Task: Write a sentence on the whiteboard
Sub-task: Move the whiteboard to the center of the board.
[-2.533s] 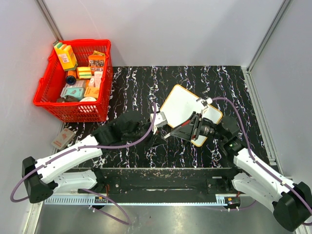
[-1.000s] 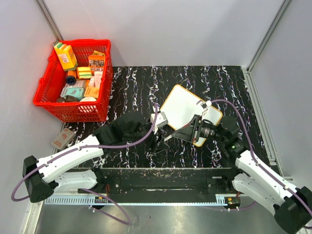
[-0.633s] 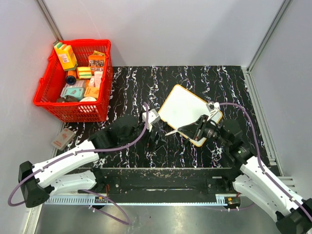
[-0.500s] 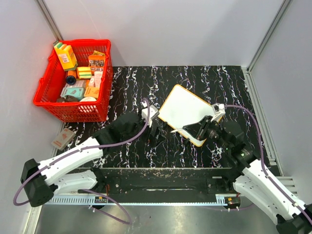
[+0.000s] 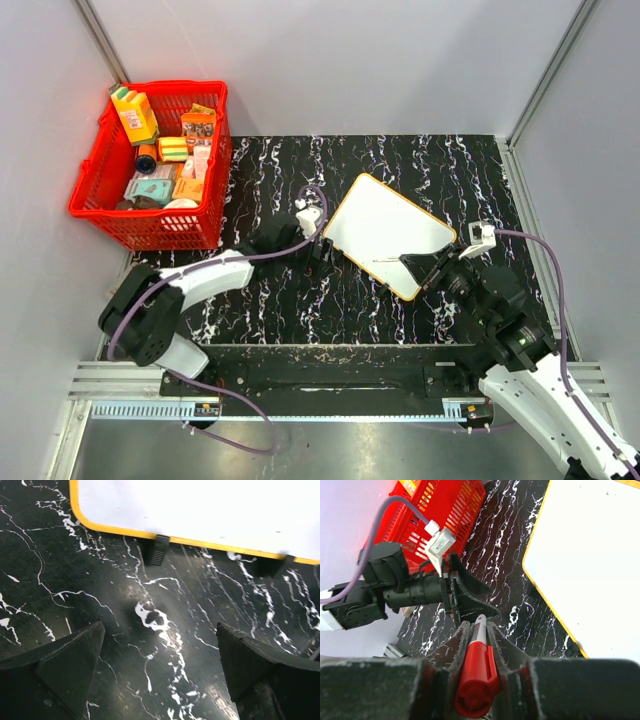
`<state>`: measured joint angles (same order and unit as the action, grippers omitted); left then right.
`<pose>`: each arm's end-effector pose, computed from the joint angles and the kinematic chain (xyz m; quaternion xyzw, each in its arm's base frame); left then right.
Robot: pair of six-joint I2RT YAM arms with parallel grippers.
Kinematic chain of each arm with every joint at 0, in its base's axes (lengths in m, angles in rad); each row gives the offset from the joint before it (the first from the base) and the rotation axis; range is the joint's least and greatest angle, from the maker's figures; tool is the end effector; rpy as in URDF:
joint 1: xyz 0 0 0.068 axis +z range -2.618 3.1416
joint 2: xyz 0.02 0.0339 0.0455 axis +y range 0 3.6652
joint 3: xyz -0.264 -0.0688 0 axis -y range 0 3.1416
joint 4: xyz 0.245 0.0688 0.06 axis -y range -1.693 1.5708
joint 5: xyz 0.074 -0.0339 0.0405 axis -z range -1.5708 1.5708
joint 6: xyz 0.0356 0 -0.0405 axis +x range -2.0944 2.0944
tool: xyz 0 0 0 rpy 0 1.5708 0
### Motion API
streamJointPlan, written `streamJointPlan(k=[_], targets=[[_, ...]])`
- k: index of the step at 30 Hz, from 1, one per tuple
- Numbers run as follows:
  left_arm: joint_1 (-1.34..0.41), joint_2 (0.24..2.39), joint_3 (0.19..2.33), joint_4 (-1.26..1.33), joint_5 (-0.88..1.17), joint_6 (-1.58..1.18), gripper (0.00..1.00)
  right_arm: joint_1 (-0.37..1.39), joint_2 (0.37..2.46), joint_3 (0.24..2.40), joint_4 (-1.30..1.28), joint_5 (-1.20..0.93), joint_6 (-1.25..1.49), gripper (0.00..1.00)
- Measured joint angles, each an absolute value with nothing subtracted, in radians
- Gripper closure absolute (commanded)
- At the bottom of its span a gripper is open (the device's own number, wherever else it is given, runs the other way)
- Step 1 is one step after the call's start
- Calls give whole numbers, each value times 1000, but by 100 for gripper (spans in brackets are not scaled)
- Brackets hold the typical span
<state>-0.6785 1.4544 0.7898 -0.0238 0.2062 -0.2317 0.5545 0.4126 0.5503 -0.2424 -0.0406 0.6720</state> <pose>0.2315 -0.1960 0.2027 0.2421 0.8674 -0.2703 0.3406 0.1026 0.0652 0.3010 0.0301 0.7425 0.3974 0.5384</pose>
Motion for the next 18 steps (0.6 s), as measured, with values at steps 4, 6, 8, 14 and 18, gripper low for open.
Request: streamJointPlan(k=[4, 6, 8, 14, 18], targets=[[-653, 1563, 813, 2, 221, -232, 2, 554, 397, 558, -276, -16, 665, 100], [-653, 1623, 847, 4, 234, -230, 3, 555, 391, 562, -289, -11, 661, 100], [-654, 1682, 881, 17, 245, -227, 4, 554, 385, 564, -294, -8, 658, 100], [-654, 1774, 942, 54, 265, -214, 10, 554, 369, 579, -331, 7, 645, 100], [-654, 1802, 980, 39, 265, -202, 18, 554, 358, 584, -345, 15, 640, 100]])
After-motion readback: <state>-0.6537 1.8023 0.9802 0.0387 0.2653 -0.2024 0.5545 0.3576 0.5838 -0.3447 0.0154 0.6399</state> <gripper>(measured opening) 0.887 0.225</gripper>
